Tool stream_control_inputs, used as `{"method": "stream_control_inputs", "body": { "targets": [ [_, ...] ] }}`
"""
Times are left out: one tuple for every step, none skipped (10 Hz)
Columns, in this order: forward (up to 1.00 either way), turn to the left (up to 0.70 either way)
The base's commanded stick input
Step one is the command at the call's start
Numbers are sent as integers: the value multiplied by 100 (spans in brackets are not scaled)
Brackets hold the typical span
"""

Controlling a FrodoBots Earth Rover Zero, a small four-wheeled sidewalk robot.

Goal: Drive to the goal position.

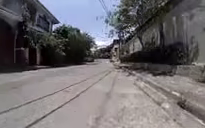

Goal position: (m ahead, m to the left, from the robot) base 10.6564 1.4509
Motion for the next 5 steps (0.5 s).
{"method": "stream_control_inputs", "body": {
  "targets": [
    [87, 2],
    [32, 1],
    [0, 0],
    [0, 0],
    [0, 0]
  ]
}}
